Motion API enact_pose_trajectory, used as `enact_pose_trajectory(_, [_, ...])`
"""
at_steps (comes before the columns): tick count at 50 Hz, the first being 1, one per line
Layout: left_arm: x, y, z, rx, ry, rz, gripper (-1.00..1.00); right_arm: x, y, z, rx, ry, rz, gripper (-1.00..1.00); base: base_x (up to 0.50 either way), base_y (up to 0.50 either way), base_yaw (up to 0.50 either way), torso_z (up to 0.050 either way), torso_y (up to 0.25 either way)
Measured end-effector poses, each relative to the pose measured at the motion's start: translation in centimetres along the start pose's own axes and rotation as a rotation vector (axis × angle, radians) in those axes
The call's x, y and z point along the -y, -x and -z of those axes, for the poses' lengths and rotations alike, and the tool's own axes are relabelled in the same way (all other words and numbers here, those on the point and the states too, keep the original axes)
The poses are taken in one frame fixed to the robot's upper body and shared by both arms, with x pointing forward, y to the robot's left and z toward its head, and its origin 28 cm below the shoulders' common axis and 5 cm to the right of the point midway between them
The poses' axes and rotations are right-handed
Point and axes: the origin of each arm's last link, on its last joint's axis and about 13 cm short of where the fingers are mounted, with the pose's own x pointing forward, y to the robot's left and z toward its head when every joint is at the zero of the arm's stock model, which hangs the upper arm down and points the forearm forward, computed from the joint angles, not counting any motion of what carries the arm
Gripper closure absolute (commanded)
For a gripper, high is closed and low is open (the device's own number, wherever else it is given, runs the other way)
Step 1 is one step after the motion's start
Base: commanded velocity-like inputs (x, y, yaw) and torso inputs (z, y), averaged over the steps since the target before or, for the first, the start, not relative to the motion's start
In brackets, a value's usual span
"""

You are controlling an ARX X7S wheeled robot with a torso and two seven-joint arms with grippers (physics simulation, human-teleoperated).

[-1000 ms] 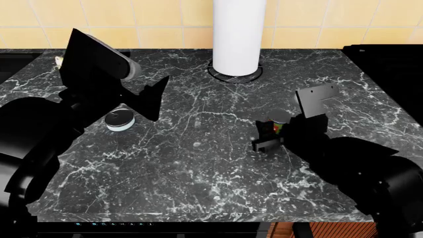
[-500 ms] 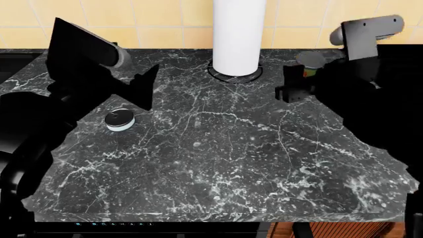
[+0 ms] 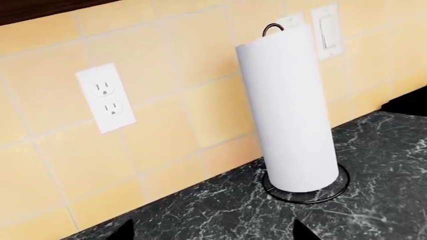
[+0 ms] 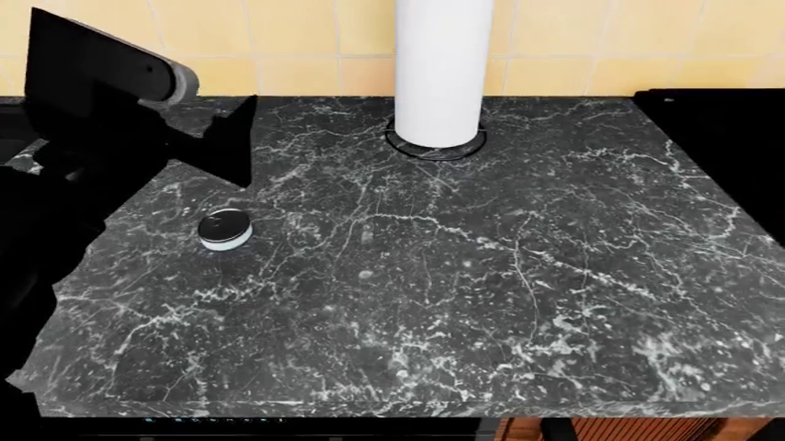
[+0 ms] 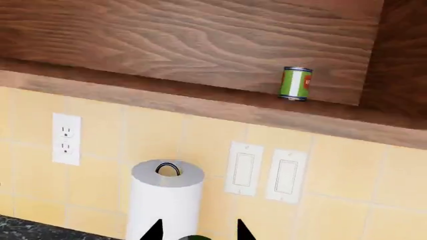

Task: Pick the cans from the counter and place them in their designated side in the cabinet.

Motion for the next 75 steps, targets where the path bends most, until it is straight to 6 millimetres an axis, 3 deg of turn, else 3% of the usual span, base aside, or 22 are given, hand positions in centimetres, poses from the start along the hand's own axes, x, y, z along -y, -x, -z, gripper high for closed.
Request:
enact_pose_trajectory(10, [-0.5, 0.4, -0.7, 0.005, 0.006, -0.011, -1.00, 0.7, -1.4, -7.1, 0.145, -0.021, 0.032, 1.00, 0.00, 0.00, 0.00, 0.050, 0.037])
enact_pose_trajectory(19, [-1.0, 0.7, -1.7, 0.008, 0.023, -0.028, -1.00, 0.4, -1.6, -9.5, 0.188, 0.005, 0.059, 1.00, 0.00, 0.00, 0.00, 0.050, 0.037])
enact_pose_trajectory(38, [-1.7, 0.6, -3.1, 0.006, 0.032, -0.080, -1.00, -1.2, -3.7, -9.4, 0.184, 0.013, 0.047, 1.00, 0.00, 0.00, 0.00, 0.050, 0.036])
enact_pose_trajectory(51, [-2.2, 0.6, -3.9, 0.014, 0.021, -0.114, -1.00, -1.5, -4.2, -9.1, 0.178, 0.013, 0.047, 1.00, 0.00, 0.00, 0.00, 0.000, 0.000])
enact_pose_trajectory(75, [-2.8, 0.6, -4.3, 0.029, 0.007, -0.147, -1.00, -1.4, -4.3, -9.0, 0.174, 0.019, 0.060, 1.00, 0.00, -0.36, 0.00, 0.000, 0.000])
